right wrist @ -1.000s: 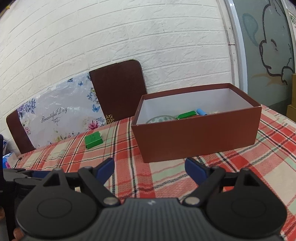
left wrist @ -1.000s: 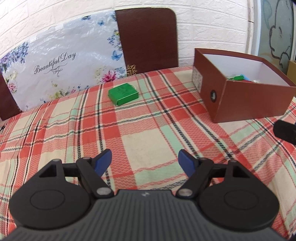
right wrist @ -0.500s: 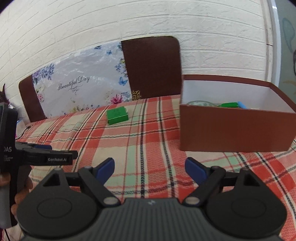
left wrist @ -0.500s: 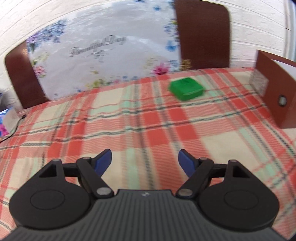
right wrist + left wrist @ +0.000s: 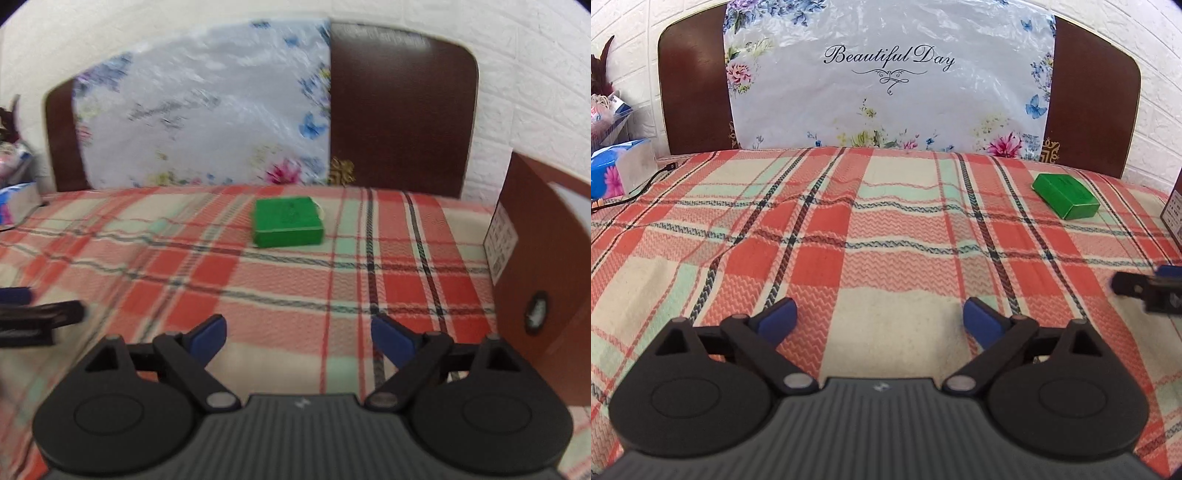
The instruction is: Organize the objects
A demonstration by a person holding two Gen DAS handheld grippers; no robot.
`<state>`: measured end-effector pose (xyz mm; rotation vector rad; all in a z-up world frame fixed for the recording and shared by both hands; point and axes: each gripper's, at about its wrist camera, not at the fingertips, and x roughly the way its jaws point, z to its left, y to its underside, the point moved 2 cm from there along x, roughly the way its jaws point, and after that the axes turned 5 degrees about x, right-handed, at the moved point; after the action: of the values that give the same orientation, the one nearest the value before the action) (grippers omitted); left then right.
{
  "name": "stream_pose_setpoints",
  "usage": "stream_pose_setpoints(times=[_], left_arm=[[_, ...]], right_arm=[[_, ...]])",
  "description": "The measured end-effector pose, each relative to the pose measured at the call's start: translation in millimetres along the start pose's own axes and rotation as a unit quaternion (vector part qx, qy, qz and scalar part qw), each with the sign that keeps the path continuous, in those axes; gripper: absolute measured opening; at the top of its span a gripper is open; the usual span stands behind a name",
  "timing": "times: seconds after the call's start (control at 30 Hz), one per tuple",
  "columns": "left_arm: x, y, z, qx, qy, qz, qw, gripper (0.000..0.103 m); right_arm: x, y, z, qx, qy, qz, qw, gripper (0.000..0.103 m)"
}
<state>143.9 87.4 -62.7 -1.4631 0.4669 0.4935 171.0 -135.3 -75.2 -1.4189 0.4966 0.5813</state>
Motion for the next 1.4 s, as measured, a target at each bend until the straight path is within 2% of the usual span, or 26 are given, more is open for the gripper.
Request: stream_pose_setpoints(times=[0.03, 0.07, 0.17, 0.23, 0.4, 0.53, 0.6, 0.63, 0.67, 0.97, 1.4], left_arm=[[-1, 1, 0, 0.001, 0.0, 0.0, 1.0, 0.098], [-1, 0, 0, 0.0, 0.001, 0.0, 1.0, 0.098], [1, 1, 2, -0.003, 0.003, 0.0, 1.0, 0.099], [1, 1, 2, -0.002, 0.004, -0.001, 1.0, 0.099], [1, 1, 2, -0.002, 0.004, -0.001, 1.0, 0.099], [1, 1, 2, -0.002, 0.004, -0.001, 1.0, 0.099], [2, 1, 2, -0.003, 0.005, -0.001, 1.0, 0.099], [1, 1, 2, -0.003, 0.005, -0.001, 1.0, 0.099], [1, 1, 2, -0.002, 0.004, -0.001, 1.0, 0.099], [2, 1, 2, -0.002, 0.003, -0.001, 1.0, 0.099], [1, 1, 0, 0.006, -0.001, 0.003, 1.0, 0.1]], right_arm=[[5, -5, -2, 0.014, -0.003, -0.005, 1.0, 0.094], [10, -11, -2, 0.017, -0.002, -0.01, 1.0, 0.094], [34, -23, 4, 0.002, 0.008, -0.012, 1.0, 0.094], [43, -31, 9, -0.006, -0.003, -0.019, 1.0, 0.094], [77, -54, 23, -0.034, -0.01, -0.017, 0.999, 0.102], [93, -64, 25, -0.036, -0.013, -0.017, 0.999, 0.1], [86, -59, 28, -0.051, -0.028, -0.028, 0.998, 0.084], [82, -56, 30, -0.059, -0.033, -0.032, 0.997, 0.068], [77, -52, 31, -0.064, -0.033, -0.035, 0.997, 0.063], [38, -23, 27, -0.061, -0.028, -0.027, 0.997, 0.063], [-91, 73, -5, -0.072, -0.059, 0.002, 0.996, 0.064]])
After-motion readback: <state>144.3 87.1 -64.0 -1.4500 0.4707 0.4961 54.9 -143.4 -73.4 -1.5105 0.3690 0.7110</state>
